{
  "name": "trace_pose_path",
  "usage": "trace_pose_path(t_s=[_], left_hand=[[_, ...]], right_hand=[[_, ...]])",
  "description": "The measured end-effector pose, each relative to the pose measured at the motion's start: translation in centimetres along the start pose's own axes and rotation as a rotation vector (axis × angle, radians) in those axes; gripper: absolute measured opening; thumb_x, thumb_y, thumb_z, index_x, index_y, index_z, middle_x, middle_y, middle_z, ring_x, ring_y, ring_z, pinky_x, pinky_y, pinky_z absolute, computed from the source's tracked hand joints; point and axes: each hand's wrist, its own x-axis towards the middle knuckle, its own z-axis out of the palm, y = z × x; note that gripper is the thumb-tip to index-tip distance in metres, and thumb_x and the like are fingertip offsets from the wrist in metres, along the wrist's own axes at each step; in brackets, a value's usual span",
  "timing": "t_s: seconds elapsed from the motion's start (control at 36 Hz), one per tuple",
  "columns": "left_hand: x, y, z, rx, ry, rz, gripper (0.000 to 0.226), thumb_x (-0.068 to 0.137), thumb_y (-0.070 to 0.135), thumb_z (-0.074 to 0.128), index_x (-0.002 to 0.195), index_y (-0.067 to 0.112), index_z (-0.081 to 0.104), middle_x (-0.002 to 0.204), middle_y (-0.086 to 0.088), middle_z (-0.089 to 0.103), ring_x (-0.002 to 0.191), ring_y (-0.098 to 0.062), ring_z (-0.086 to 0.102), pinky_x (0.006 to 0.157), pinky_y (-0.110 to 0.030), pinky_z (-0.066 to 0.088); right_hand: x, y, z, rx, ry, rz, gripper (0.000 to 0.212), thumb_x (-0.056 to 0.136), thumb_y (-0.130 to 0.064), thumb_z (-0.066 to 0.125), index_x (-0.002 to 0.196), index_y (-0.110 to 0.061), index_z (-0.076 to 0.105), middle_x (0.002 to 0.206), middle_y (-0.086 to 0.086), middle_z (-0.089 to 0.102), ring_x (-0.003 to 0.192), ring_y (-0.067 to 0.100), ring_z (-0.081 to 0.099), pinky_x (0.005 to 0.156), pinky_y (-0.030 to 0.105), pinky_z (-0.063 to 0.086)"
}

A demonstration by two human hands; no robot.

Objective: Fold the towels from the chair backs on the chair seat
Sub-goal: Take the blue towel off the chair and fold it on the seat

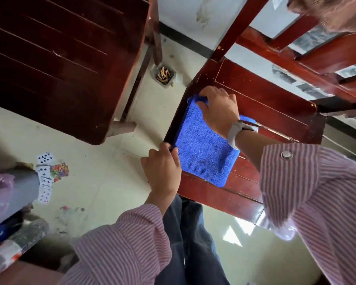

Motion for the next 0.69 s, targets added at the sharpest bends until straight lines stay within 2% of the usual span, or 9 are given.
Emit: trace_pose_path(t_s=[0.06,0.11,0.19,0.31,0.39,0.44,0.53,0.61,0.69], left_hand=[[0.1,-0.3,0.1,0.021,0.01,0.006,0.022,0.075,0.027,0.072,0.072,0.011,0.057,0.049,-0.007,0.053,0.046,-0.027,0.053,0.051,-0.03,0.039],[0.1,-0.7,0.4,0.026,0.007,0.007,0.026,0.081,0.034,0.062,0.07,0.012,0.054,0.047,-0.006,0.052,0.045,-0.027,0.053,0.051,-0.029,0.039],[0.2,-1.1,0.6,0.002,-0.033,0.006,0.032,0.084,0.04,0.042,0.074,0.012,0.053,0.053,-0.006,0.056,0.05,-0.028,0.056,0.053,-0.032,0.04],[0.5,-0.5,0.0,-0.1,0.04,0.075,0.032,0.083,0.032,0.043,0.103,0.01,0.055,0.092,-0.011,0.062,0.084,-0.031,0.058,0.066,-0.038,0.045],[0.5,0.7,-0.2,-0.084,0.074,0.308,0.041,0.085,0.024,0.045,0.124,0.011,0.047,0.125,-0.011,0.053,0.114,-0.026,0.047,0.082,-0.04,0.043],[0.6,1.4,0.2,-0.032,0.038,0.499,0.047,0.086,0.017,0.048,0.132,0.009,0.041,0.139,-0.014,0.044,0.13,-0.029,0.039,0.097,-0.042,0.038],[1.3,2.2,1.3,0.043,-0.031,0.676,0.056,0.085,0.013,0.054,0.137,0.007,0.036,0.146,-0.016,0.035,0.136,-0.032,0.031,0.11,-0.045,0.025],[2.7,2.4,2.1,0.108,-0.063,0.721,0.054,0.09,0.023,0.042,0.14,0.006,0.031,0.148,-0.017,0.03,0.137,-0.033,0.026,0.112,-0.044,0.017],[3.9,2.0,2.8,0.136,-0.09,0.702,0.055,0.092,0.032,0.035,0.141,0.008,0.028,0.149,-0.018,0.027,0.139,-0.03,0.019,0.111,-0.045,0.02]], right_hand=[[0.1,0.1,0.2,0.004,-0.008,0.038,0.033,0.091,-0.033,0.048,0.119,-0.016,0.05,0.121,0.004,0.055,0.116,0.025,0.046,0.098,0.041,0.028],[-0.1,0.2,0.1,0.02,0.016,0.044,0.037,0.089,-0.034,0.05,0.122,-0.018,0.049,0.124,0.004,0.052,0.119,0.024,0.043,0.098,0.04,0.028],[-1.3,0.0,-0.7,0.111,0.188,-0.001,0.033,0.089,-0.028,0.048,0.119,-0.015,0.053,0.118,0.007,0.052,0.112,0.025,0.046,0.093,0.041,0.032],[-4.7,0.7,-1.7,0.218,0.371,0.003,0.036,0.084,-0.014,0.038,0.111,-0.011,0.06,0.111,0.011,0.057,0.101,0.026,0.048,0.085,0.038,0.034],[-8.2,2.3,-1.0,0.151,0.414,-0.011,0.04,0.076,-0.007,0.039,0.111,-0.007,0.059,0.114,0.015,0.058,0.106,0.024,0.044,0.096,0.041,0.031],[-10.4,3.3,0.5,0.072,0.413,-0.048,0.038,0.081,-0.005,0.036,0.115,-0.004,0.055,0.119,0.018,0.056,0.117,0.027,0.041,0.105,0.049,0.026],[-12.0,4.0,3.1,-0.083,0.361,-0.036,0.04,0.093,-0.009,0.024,0.124,0.001,0.047,0.131,0.023,0.05,0.128,0.032,0.036,0.106,0.056,0.023],[-11.8,4.4,4.9,-0.235,0.284,0.034,0.043,0.088,-0.009,0.034,0.129,0.004,0.041,0.138,0.026,0.042,0.131,0.037,0.036,0.109,0.052,0.02],[-11.0,5.1,5.8,-0.294,0.232,0.099,0.052,0.088,-0.022,0.039,0.136,-0.003,0.037,0.143,0.024,0.036,0.135,0.034,0.031,0.111,0.049,0.019]])
